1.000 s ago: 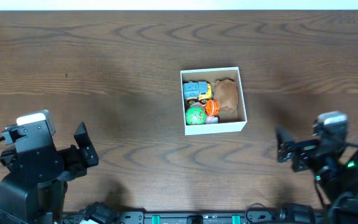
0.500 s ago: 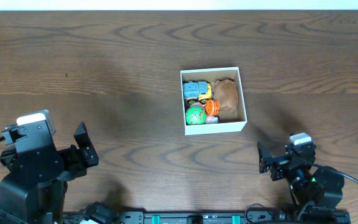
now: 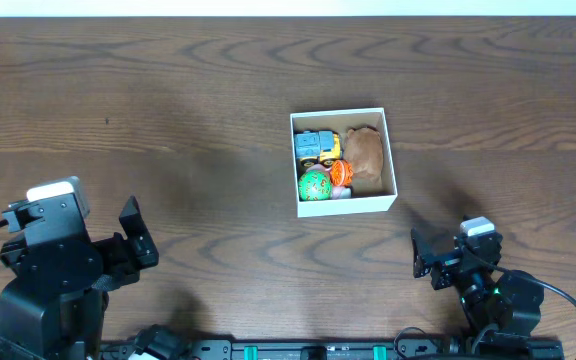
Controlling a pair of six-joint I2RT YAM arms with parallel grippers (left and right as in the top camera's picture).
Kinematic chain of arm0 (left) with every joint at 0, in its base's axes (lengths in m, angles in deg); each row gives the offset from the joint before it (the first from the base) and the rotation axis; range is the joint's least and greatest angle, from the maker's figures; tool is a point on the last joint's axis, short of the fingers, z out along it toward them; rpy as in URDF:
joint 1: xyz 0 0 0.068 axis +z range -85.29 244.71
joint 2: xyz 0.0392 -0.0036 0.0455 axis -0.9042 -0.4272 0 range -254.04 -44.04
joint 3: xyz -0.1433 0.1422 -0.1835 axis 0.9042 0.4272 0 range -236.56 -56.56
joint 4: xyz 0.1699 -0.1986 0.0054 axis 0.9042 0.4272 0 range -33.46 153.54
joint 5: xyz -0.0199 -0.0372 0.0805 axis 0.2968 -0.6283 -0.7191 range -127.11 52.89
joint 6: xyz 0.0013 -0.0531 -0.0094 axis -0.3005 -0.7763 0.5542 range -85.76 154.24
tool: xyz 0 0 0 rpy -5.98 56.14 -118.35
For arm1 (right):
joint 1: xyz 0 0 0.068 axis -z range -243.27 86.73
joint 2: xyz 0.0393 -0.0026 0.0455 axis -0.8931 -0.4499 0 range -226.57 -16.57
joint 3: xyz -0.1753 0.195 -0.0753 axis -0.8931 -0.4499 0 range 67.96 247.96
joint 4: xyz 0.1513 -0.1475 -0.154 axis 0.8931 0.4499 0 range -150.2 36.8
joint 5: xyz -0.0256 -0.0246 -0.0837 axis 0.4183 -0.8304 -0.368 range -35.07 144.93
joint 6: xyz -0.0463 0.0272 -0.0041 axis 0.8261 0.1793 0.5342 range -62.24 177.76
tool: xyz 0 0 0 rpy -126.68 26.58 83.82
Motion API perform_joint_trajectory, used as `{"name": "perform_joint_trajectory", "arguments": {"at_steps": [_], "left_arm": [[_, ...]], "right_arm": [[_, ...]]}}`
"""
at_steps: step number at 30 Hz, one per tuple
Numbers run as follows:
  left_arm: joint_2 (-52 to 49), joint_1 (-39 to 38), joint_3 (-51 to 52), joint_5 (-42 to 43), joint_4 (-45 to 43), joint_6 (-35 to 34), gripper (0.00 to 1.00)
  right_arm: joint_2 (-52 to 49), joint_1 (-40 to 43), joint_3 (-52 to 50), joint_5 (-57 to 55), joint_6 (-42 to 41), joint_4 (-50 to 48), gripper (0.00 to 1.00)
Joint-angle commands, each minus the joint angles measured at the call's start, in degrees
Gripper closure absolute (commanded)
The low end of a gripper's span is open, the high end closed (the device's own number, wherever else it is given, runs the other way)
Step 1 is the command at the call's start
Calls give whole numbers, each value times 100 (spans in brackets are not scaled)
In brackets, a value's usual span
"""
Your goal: Pack container
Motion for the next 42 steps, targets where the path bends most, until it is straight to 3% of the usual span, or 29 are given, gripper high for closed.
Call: {"name": "perform_joint_trajectory", "arguments": {"at_steps": [1, 35, 38, 42], "left_arm": [[-26, 31, -13, -90, 9, -52, 2], [-35, 33, -4, -118, -20, 168, 2], [-2, 350, 129, 70, -210, 184, 2], [107, 1388, 501, 940, -857, 358, 2]], "right_arm": [[61, -61, -42, -20, 33, -9, 1], [61, -63, -42, -20, 33, -7, 1], [61, -63, -42, -20, 35, -7, 1], [61, -63, -42, -20, 35, -7, 1]]}}
